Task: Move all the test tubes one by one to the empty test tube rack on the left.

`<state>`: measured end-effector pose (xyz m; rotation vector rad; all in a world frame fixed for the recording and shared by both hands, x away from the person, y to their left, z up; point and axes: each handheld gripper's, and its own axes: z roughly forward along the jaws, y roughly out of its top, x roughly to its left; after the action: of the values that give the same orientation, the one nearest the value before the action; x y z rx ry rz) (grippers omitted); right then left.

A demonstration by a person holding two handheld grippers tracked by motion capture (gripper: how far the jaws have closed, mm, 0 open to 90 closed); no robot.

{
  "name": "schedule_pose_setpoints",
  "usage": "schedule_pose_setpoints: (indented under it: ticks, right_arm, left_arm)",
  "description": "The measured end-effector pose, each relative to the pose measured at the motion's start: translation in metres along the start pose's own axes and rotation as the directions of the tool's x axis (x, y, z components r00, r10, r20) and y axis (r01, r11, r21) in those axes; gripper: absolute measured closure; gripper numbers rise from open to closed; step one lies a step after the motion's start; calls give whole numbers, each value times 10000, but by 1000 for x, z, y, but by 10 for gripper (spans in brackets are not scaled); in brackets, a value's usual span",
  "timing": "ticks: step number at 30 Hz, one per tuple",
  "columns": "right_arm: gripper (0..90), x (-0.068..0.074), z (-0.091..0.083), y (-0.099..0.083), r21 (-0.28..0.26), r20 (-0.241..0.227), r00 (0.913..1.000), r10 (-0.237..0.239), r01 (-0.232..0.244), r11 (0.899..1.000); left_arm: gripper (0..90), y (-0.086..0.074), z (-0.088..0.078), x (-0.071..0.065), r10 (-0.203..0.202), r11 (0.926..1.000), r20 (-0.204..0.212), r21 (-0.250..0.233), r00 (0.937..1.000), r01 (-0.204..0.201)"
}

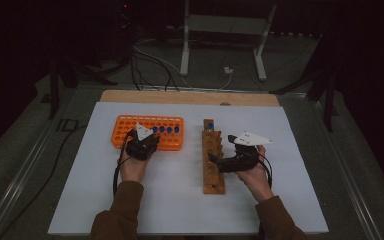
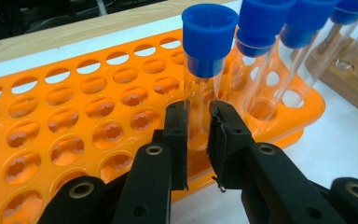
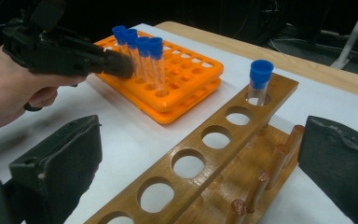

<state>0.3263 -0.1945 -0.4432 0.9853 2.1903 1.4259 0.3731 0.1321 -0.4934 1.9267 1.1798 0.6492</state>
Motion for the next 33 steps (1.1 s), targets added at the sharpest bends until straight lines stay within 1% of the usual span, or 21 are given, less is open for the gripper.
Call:
schedule_pose_setpoints:
  ticks: [3,13,17,21,23,26,28,30,33]
  right_arm:
    - [4,1,0,0,-5,-10,10000,-8,8,10000]
    - [4,1,0,0,3,-36,10000,4,-4,10000]
    - [4,1,0,0,-8,-43,10000,15,-15,10000]
    - [4,0,0,0,-25,-42,10000,25,-25,10000]
    - [4,0,-1,0,-29,-42,10000,28,-28,10000]
    - [4,0,-1,0,-30,-46,10000,23,-23,10000]
    - [4,0,0,1,-38,-48,10000,20,-20,10000]
    - [4,1,-1,1,-32,-68,10000,10,-10,10000]
    - [4,1,-1,1,-39,-73,10000,-1,1,10000]
  left_arm:
    - [783,1,0,-1,9,10000,-69,76,10000,-9]
    - [777,2,0,-1,61,9999,-62,141,10000,-60]
    - [770,2,-1,0,-37,9999,-32,166,10000,38]
    - [758,2,-3,2,-129,9997,108,194,9999,127]
    - [720,2,-5,3,-157,9997,142,189,9998,154]
    - [653,3,-9,4,-227,9997,190,44,9996,227]
    - [577,4,-12,4,-332,9994,246,-39,9991,333]
    - [504,5,-15,5,-389,9992,194,-100,9991,391]
    - [398,6,-19,5,-580,9979,242,-291,9980,587]
